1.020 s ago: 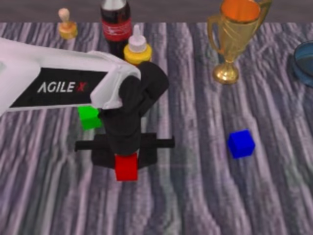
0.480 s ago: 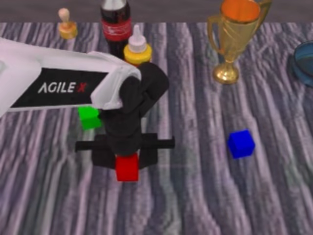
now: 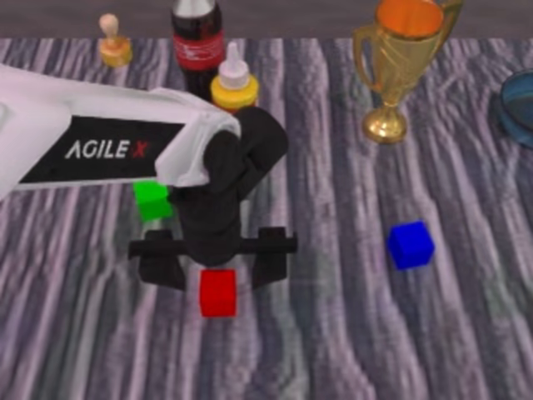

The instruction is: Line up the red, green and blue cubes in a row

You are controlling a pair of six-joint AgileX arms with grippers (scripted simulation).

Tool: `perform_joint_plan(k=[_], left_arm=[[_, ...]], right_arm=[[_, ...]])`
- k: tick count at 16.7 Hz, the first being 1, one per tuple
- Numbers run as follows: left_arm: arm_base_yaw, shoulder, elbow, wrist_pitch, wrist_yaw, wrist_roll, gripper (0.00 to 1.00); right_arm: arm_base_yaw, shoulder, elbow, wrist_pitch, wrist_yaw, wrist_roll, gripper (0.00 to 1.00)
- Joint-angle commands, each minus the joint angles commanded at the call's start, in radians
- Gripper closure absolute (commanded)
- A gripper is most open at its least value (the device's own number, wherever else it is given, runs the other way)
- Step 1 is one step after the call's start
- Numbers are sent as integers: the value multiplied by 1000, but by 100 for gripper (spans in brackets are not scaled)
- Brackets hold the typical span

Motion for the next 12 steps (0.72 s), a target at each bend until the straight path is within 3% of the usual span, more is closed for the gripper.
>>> perform_joint_plan(k=[8, 12], left_arm=[[1, -2, 3, -4, 0, 0, 0], [8, -41, 70, -113, -1, -6, 0]], right_arm=[[0, 0, 0, 0, 0, 0, 0], [0, 0, 0, 0, 0, 0, 0]])
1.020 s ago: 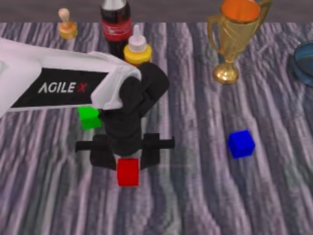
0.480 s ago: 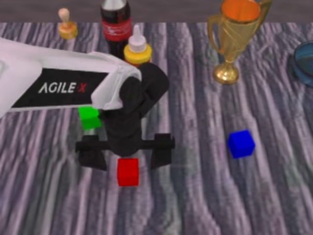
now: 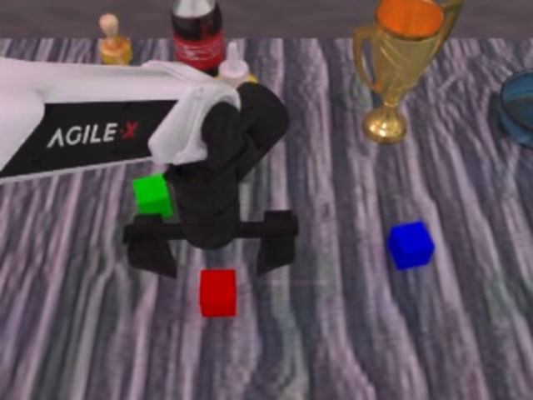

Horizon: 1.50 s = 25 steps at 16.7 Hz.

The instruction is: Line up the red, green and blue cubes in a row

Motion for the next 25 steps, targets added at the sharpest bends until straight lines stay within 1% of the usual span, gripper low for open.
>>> perform_joint_plan(k=[4, 9, 11, 13, 16, 18, 25], left_arm=[[7, -54, 75, -131, 0, -2, 0], [3, -57, 80, -139, 0, 0, 0], [8, -46, 95, -144, 1, 31, 0], [23, -20, 128, -154, 2, 104, 0], [61, 33, 195, -178, 4, 283, 0], [95, 76, 245, -197, 6, 445, 0], [238, 226, 419, -265, 14, 1165, 0]], right_arm=[[0, 0, 0, 0, 0, 0, 0], [0, 0, 0, 0, 0, 0, 0], [0, 0, 0, 0, 0, 0, 0], [0, 0, 0, 0, 0, 0, 0], [0, 0, 0, 0, 0, 0, 0], [0, 0, 0, 0, 0, 0, 0], [0, 0, 0, 0, 0, 0, 0]])
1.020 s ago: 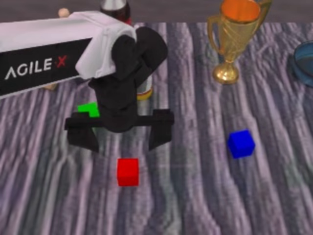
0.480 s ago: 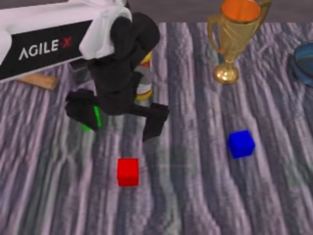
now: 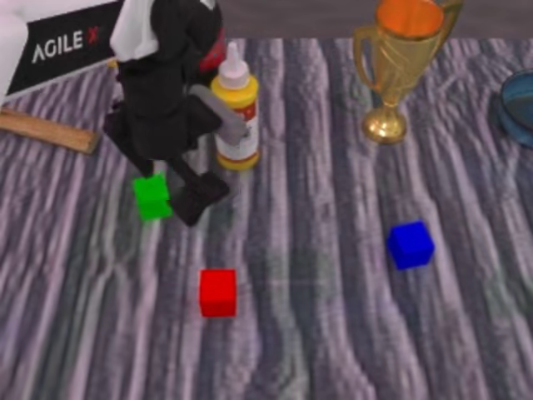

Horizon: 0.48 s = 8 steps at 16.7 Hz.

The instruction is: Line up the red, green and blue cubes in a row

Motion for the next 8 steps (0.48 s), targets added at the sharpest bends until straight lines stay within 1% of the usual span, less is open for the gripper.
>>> perform_joint_plan(k=[2, 4, 6, 8], left_arm=[[39, 29, 42, -11, 2, 176, 0], [73, 47, 78, -16, 5, 313, 0], [100, 56, 105, -16, 7, 409, 0], [117, 59, 122, -14, 9, 463, 0]], right_arm=[[0, 0, 0, 0, 0, 0, 0], [0, 0, 0, 0, 0, 0, 0], [0, 0, 0, 0, 0, 0, 0], [0, 0, 0, 0, 0, 0, 0]])
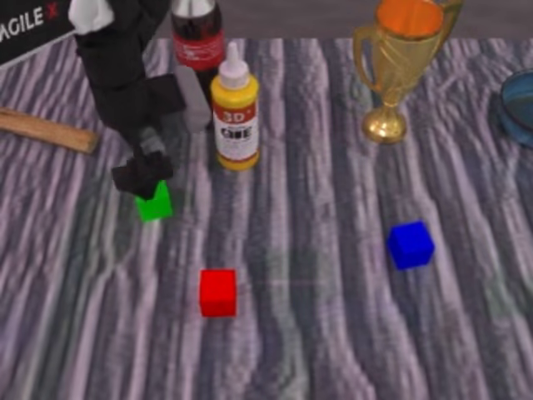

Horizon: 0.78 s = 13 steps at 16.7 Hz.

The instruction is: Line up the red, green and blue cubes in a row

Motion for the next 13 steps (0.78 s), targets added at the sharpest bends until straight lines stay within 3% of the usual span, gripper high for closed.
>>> perform_joint_plan(k=[7, 13], left_arm=[[0, 3, -13, 18, 0, 10, 0], [4, 83, -152, 248, 1, 13, 0]], right_arm=[[0, 0, 0, 0, 0, 0, 0], [0, 0, 0, 0, 0, 0, 0]])
